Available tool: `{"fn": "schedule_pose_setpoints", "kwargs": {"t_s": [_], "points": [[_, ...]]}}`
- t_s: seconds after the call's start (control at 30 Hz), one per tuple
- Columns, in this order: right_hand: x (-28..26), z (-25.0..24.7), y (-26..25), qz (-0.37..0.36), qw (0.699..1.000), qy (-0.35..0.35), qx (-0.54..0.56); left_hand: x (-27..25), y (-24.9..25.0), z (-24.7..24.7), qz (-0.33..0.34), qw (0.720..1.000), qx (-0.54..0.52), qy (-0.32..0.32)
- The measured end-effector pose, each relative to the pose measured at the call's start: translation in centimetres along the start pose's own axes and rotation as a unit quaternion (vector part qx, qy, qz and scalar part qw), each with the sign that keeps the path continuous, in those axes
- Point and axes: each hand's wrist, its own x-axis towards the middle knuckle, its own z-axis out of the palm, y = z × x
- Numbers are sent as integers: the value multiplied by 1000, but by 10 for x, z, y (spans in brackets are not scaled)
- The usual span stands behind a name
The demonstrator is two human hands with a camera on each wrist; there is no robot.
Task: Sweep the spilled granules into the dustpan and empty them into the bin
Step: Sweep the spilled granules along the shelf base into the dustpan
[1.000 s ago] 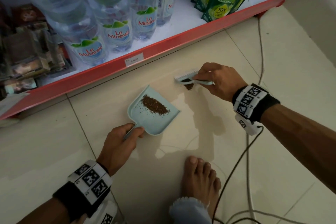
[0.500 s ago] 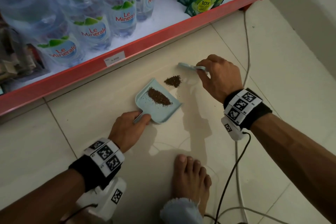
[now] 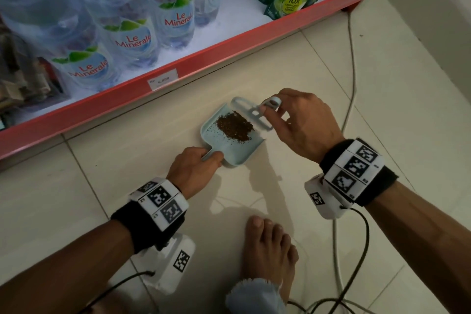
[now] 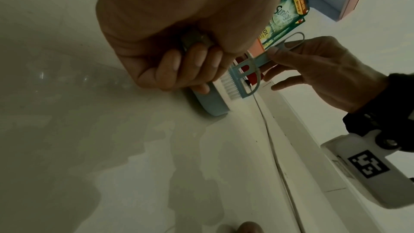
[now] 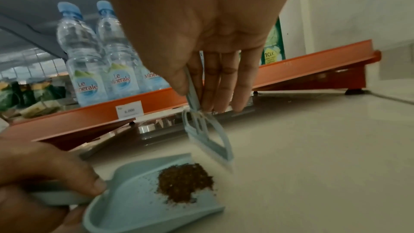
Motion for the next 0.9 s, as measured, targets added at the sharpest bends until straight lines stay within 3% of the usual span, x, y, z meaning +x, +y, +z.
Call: {"fn": "schedule_pose_setpoints", "kwargs": {"t_s": [0.1,0.23,0.37,0.47,0.6,0.67,0.77,0.9], "points": [[2,-2,5,20,997,36,-71,1,-1,1,-10,1000,-5,-8],[1,6,2,15,992,-27,-125,1,-2,2,-21,1000,-9,-17],[-9,13,-13,-32,995,-82,-45,-1,-1,5,-39,999,-15,-32],[-12,10,-21,-20,999,-37,25,-4,1,6,-43,998,-21,-44],[-6,2,-14,-1,999,41,-8,-7,3,7,-46,997,-29,-53],[-3,0,-8,21,998,48,-41,-9,5,7,-48,997,-30,-51],[-3,6,-8,18,996,-19,-80,-11,7,8,-51,997,-35,-55],[-16,13,-26,-32,997,-77,10,-11,9,7,-68,993,-71,-59]]}}
